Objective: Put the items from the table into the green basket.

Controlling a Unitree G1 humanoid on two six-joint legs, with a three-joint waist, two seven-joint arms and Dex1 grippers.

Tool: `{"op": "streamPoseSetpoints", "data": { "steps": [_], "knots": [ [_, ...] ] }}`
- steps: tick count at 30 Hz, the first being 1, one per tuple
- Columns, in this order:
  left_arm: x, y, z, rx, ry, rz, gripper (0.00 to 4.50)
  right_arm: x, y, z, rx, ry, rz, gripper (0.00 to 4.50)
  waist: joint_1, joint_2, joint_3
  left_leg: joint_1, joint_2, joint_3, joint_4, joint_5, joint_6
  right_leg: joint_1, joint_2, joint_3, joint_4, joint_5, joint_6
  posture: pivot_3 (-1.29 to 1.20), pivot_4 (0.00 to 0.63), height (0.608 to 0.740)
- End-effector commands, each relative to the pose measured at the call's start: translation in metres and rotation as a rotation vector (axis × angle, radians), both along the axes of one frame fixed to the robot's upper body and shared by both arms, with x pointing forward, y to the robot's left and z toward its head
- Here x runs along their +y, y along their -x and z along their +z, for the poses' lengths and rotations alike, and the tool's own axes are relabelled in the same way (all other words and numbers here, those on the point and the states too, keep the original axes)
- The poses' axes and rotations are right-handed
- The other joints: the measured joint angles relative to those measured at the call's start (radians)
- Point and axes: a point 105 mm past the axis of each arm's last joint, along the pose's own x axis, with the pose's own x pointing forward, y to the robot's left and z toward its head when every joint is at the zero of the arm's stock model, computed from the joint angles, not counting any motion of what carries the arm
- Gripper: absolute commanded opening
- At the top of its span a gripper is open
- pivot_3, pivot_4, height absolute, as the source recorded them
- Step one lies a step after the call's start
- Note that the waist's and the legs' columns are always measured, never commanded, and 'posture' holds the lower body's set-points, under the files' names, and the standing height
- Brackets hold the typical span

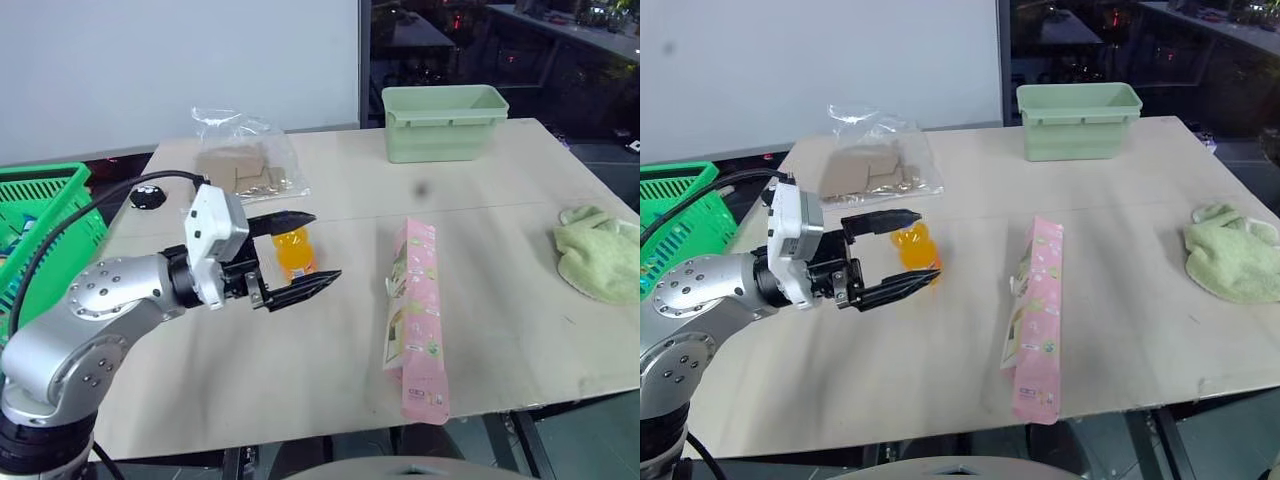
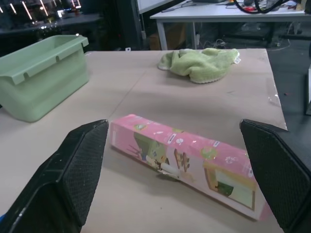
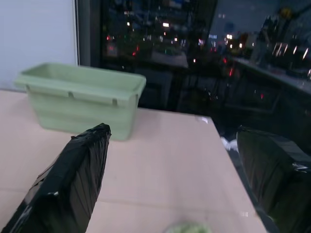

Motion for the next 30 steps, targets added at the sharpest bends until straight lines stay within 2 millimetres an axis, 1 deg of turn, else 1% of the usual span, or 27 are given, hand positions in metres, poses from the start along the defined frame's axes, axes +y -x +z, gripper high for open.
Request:
{"op": "streamPoseSetpoints", "data": {
  "steps": [1,2,3,4,5,6,7,8,9,11,12,15,18,21,23,25,28,30],
  "knots": [
    [0.003,0.000,-0.002,-0.017,-0.047,0.016,4.50,0.063,0.002,-0.010,0.082,0.025,0.284,4.46,0.000,0.000,0.000,0.000,0.000,0.000,0.000,0.000,0.000,0.000,0.000,0.000,0.000,0.000,0.000,-0.05,0.000,0.740],
    [0.004,0.000,-0.004,-0.015,-0.054,0.022,4.50,0.087,0.004,-0.020,0.132,0.019,0.363,4.46,0.001,0.000,0.000,0.000,0.001,-0.001,0.000,0.000,0.000,0.000,0.001,0.000,0.000,0.000,0.000,-0.05,0.000,0.740],
    [0.005,0.000,-0.005,-0.014,-0.060,0.026,4.50,0.116,0.007,-0.032,0.188,0.008,0.438,4.46,0.001,0.000,0.000,0.000,0.001,-0.001,0.000,0.000,0.000,0.000,0.001,-0.001,0.001,0.000,0.000,-0.05,0.000,0.740],
    [0.006,0.001,-0.006,-0.012,-0.068,0.030,4.50,0.141,0.012,-0.043,0.248,-0.004,0.495,4.46,0.001,0.000,0.000,0.000,0.001,-0.002,0.000,0.000,0.000,0.000,0.001,-0.001,0.001,0.000,0.000,-0.04,0.000,0.740],
    [0.008,0.001,-0.007,-0.009,-0.082,0.036,4.50,0.168,0.022,-0.055,0.312,0.014,0.562,4.46,0.002,0.000,0.000,0.000,0.001,-0.003,0.000,0.000,0.000,0.000,0.002,-0.001,0.001,0.000,0.000,-0.04,0.000,0.740],
    [0.010,0.001,-0.008,-0.007,-0.093,0.040,4.50,0.187,0.031,-0.064,0.359,0.035,0.602,4.46,0.003,0.000,0.000,0.000,0.003,-0.003,0.000,0.000,0.000,-0.001,0.003,-0.001,0.002,0.000,0.000,-0.04,0.000,0.740],
    [0.012,0.001,-0.010,-0.004,-0.105,0.047,4.50,0.202,0.038,-0.071,0.416,0.067,0.612,4.46,0.006,0.000,0.000,-0.001,0.003,-0.004,0.000,0.000,0.000,-0.001,0.003,-0.002,0.002,0.000,0.000,-0.04,0.000,0.740],
    [0.016,0.001,-0.010,-0.003,-0.112,0.056,4.50,0.216,0.041,-0.074,0.442,0.082,0.609,4.46,0.010,0.001,0.001,-0.001,0.003,-0.005,0.000,0.000,0.000,-0.001,0.003,-0.003,0.002,0.000,0.000,-0.04,0.000,0.740],
    [0.018,0.001,-0.010,-0.003,-0.115,0.062,4.50,0.223,0.042,-0.074,0.455,0.088,0.596,4.46,0.015,0.000,0.001,-0.001,0.003,-0.005,0.000,0.000,0.000,-0.002,0.003,-0.003,0.002,0.000,0.000,-0.04,0.000,0.740],
    [0.023,-0.001,-0.013,-0.001,-0.131,0.082,4.50,0.233,0.042,-0.081,0.514,0.098,0.557,4.46,0.026,-0.001,0.001,-0.002,0.003,-0.004,0.000,0.000,0.000,-0.002,0.003,-0.004,0.001,0.000,0.000,-0.04,0.000,0.740],
    [0.024,-0.001,-0.014,0.000,-0.138,0.086,4.50,0.230,0.039,-0.089,0.559,0.125,0.486,4.46,0.030,-0.003,0.001,-0.002,0.003,-0.004,0.000,0.000,0.000,-0.002,0.003,-0.003,0.000,0.000,0.000,-0.04,0.000,0.740],
    [0.025,0.000,-0.017,-0.003,-0.150,0.088,4.50,0.226,0.029,-0.108,0.656,0.133,0.335,4.46,0.041,-0.011,-0.001,-0.003,0.002,-0.005,0.001,0.000,0.000,-0.002,0.003,-0.004,-0.002,-0.001,0.000,-0.03,0.000,0.740],
    [0.025,0.000,-0.018,-0.007,-0.149,0.092,4.50,0.228,0.029,-0.119,0.735,0.082,0.276,4.46,0.045,-0.012,0.000,-0.004,0.002,-0.004,0.001,0.000,0.000,-0.002,0.002,-0.003,-0.002,0.000,0.000,-0.02,0.000,0.740],
    [0.025,0.001,-0.019,-0.008,-0.148,0.099,4.50,0.232,0.032,-0.126,0.811,0.025,0.254,4.46,0.050,-0.012,0.000,-0.007,0.002,-0.004,0.000,0.000,0.000,-0.005,0.002,-0.003,-0.001,0.000,0.000,-0.01,0.000,0.740],
    [0.026,0.002,-0.019,-0.007,-0.148,0.099,4.50,0.235,0.034,-0.131,0.853,-0.023,0.253,4.46,0.052,-0.012,0.000,-0.011,0.002,-0.005,0.000,0.000,0.000,-0.011,0.003,-0.003,0.001,0.000,0.000,-0.01,0.000,0.740],
    [0.026,0.002,-0.020,-0.007,-0.148,0.100,4.50,0.241,0.037,-0.139,0.900,-0.084,0.284,4.46,0.056,-0.012,-0.001,-0.016,0.002,-0.005,0.001,0.000,0.000,-0.016,0.003,-0.003,0.003,0.002,-0.001,-0.01,0.000,0.740],
    [0.025,0.002,-0.019,-0.008,-0.145,0.099,4.50,0.247,0.043,-0.152,0.953,-0.136,0.316,4.46,0.056,-0.013,-0.001,-0.016,0.002,-0.005,0.000,0.000,0.000,-0.016,0.004,-0.004,0.003,0.004,0.000,0.00,0.000,0.740],
    [0.025,0.002,-0.019,-0.008,-0.145,0.099,4.50,0.247,0.048,-0.161,0.984,-0.127,0.310,4.46,0.055,-0.013,-0.002,-0.016,0.003,-0.005,0.000,0.000,0.000,-0.016,0.004,-0.004,0.003,0.004,0.000,0.00,0.000,0.740]
  ]
}}
